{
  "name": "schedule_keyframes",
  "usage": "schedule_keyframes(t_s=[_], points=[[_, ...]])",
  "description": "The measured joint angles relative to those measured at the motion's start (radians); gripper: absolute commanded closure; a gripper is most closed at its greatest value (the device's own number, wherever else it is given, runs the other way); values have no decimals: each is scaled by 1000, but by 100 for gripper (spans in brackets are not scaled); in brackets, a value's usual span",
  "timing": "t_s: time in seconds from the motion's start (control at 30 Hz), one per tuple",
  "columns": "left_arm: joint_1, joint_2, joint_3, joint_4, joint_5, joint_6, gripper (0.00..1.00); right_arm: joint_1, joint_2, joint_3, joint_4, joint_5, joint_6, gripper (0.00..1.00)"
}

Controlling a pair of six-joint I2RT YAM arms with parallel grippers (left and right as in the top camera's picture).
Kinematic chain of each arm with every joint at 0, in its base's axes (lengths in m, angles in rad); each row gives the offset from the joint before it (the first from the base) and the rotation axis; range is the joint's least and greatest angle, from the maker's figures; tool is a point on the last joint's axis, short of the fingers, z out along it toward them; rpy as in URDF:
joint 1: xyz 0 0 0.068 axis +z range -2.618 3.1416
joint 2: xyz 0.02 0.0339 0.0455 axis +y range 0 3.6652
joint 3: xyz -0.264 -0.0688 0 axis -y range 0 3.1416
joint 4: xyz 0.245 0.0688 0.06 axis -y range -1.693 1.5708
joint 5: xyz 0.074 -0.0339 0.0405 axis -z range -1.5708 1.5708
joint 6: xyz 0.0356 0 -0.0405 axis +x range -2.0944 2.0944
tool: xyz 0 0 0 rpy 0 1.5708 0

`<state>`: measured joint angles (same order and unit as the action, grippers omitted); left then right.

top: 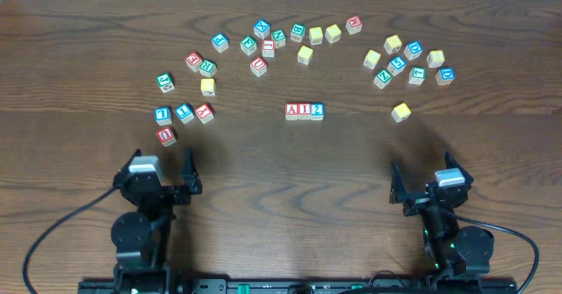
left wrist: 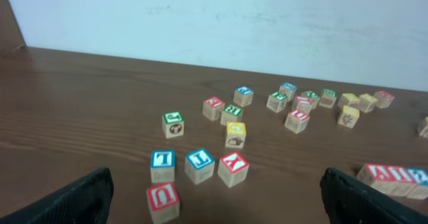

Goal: Spell out AI2

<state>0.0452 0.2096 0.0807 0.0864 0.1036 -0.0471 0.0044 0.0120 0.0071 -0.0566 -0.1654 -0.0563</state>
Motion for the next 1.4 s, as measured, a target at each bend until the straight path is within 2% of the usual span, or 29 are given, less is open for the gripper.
schedule_keyframes(t_s=[0.13, 0.33, 0.7, 1.4], points=[[0, -103, -62, -6, -3, 24, 2, 0, 0, 0, 0, 0, 0, 1], [1, -193, -69, -102, -20, 76, 2, 0, 0, 0, 0, 0, 0, 1], [1, -199, -67, -108, -40, 153, 2, 0, 0, 0, 0, 0, 0, 1], [1, -198, -67, -108, -40, 157, 2, 0, 0, 0, 0, 0, 0, 1]])
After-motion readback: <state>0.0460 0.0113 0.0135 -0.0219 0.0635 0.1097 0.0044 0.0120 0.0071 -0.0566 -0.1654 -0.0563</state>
